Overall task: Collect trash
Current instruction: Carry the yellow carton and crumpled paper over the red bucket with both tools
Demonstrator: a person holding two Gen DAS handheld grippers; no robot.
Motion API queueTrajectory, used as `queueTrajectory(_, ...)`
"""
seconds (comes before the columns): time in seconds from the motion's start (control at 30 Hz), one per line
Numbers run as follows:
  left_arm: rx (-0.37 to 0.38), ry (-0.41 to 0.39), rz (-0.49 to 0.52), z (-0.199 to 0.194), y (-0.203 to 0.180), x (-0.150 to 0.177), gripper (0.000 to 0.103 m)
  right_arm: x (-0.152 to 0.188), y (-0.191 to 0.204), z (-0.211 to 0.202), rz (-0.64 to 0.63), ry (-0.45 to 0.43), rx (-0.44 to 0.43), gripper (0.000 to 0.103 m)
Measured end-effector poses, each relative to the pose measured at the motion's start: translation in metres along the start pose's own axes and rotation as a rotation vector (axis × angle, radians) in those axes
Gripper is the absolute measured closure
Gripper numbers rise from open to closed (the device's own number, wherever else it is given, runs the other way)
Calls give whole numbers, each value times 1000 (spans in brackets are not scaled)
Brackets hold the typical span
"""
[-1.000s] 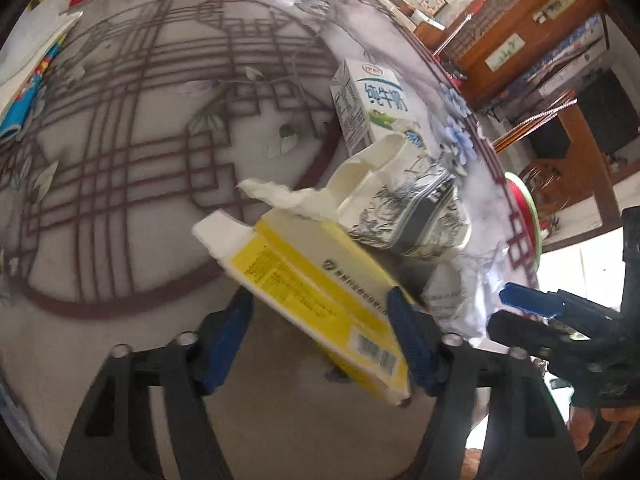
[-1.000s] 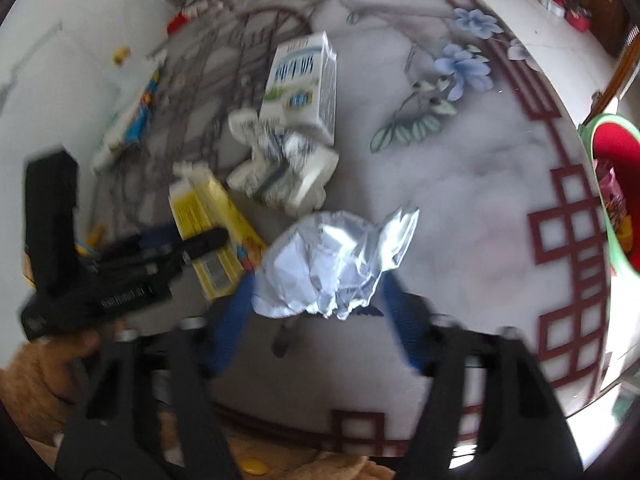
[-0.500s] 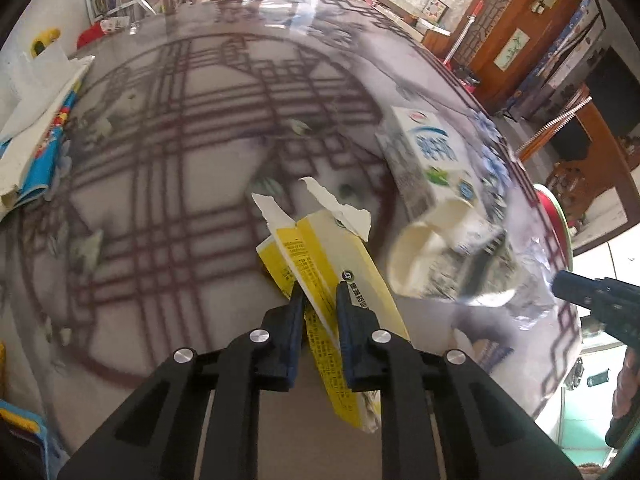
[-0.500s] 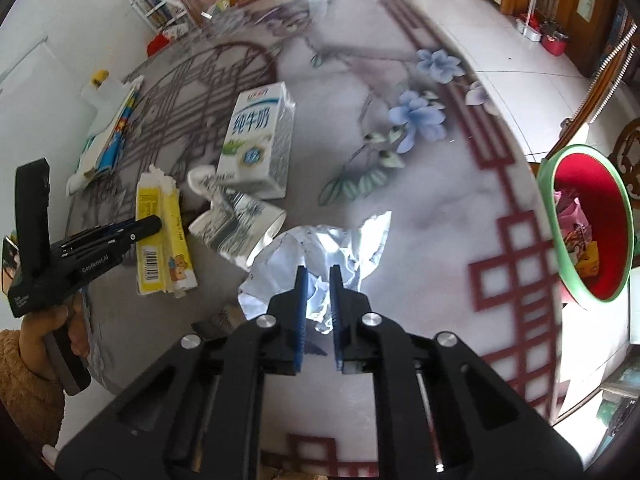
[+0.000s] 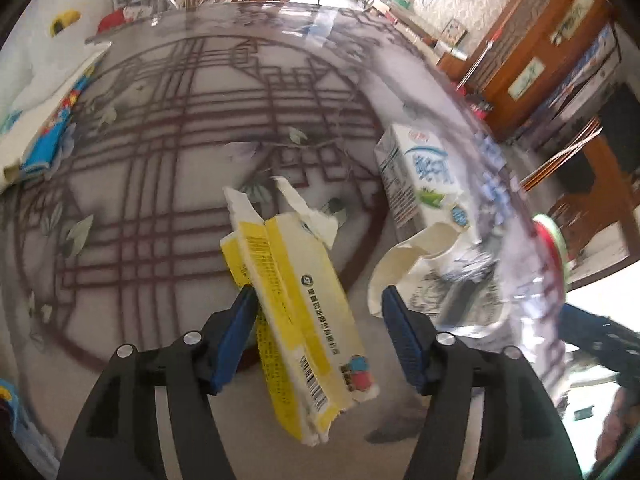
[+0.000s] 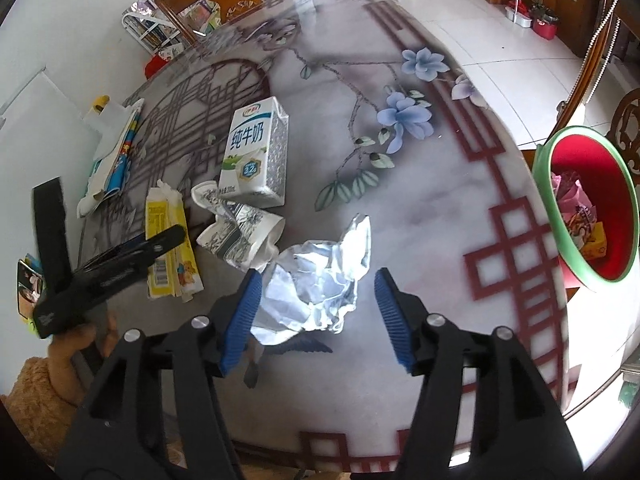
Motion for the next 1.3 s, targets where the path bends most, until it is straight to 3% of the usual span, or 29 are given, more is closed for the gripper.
queueTrajectory(0.1, -14, -22, 37, -3, -3, -1, 65, 4, 5, 2, -7, 8, -9, 42)
queueTrajectory(0.3, 38, -61, 21, -21, -5, -10, 67, 4, 2, 11, 20, 30, -23, 33)
queueTrajectory(0.67, 80, -160, 46, -62, -18, -22, 67, 0, 1, 39, 46, 90, -33, 33)
queueTrajectory(0.7, 84, -166, 45, -65, -18, -23, 67, 0, 2, 41, 41, 94, -30, 34)
queueTrajectory(0.83, 89, -180, 45, -71, -19, -26, 67, 0, 4, 38, 9, 84, -30, 60)
queueTrajectory(0.9, 92, -182, 45, -72, -20, -27, 67, -1, 5, 34, 8, 70, -36, 66)
queueTrajectory(1.3, 116, -194, 57, -77, -27, -29, 67, -14, 9, -7, -24, -52, -26, 67)
Point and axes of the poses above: each gripper's, at about its wrist camera, not at the fingertips, and z roughly the way its jaws point, y to its left, x to its underside, the point moved 3 cm from there along z, roughly the way its jaws point, and after that the axes turned 8 degrees about -x, right-handed, at the moved point
